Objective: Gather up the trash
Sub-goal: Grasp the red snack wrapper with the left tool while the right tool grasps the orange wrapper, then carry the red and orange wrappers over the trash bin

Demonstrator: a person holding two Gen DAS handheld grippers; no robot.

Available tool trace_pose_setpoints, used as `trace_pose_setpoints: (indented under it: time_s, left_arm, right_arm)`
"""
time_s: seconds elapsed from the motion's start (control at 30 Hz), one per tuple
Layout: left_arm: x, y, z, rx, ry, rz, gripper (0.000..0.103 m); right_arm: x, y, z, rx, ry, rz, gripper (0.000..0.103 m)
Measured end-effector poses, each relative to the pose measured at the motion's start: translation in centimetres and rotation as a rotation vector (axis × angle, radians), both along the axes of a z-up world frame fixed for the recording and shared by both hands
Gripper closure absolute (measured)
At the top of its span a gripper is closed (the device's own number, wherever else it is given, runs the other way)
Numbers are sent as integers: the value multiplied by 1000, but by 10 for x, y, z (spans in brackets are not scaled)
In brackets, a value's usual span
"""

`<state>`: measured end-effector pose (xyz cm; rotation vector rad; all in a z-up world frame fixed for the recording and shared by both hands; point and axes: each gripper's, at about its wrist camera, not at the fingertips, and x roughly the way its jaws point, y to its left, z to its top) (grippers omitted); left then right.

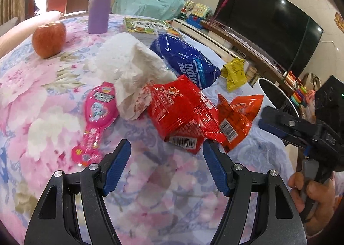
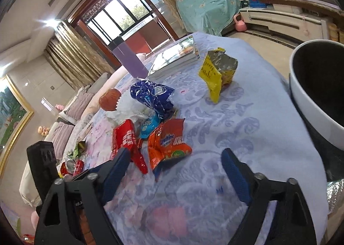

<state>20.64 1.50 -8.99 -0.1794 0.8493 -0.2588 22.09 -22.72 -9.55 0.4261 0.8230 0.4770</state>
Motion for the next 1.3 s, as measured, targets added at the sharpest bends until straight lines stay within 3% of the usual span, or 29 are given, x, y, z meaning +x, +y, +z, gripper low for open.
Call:
trace_pose_setpoints:
  time_s: [0.07, 0.17, 0.23, 0.3, 0.5, 0.8, 1.3]
  left_arm:
    - [7, -2, -2, -6, 3, -12, 34]
    - [18, -8, -4, -16, 19, -43, 49]
    - [23, -12, -5, -28, 23, -65, 72]
    - [26, -17, -5, -30, 27, -88, 85]
    - [23, -23, 0, -11, -11, -102, 89]
    - [5, -29, 12, -13, -56, -100, 90]
    - [-8, -91, 30, 20, -91, -228, 90]
  right_arm:
    - [10, 3, -6, 11, 23, 4, 30]
    - [22, 5, -14, 31, 54, 13, 47]
    - [27, 6, -19, 49, 66, 25, 59]
    - [28, 4, -20, 72, 59, 33, 74]
    - [16, -4, -12, 73, 30, 28, 90]
    - [-7, -35, -1, 69, -17, -22, 92]
    - [-33, -89, 15, 45, -90, -126, 92]
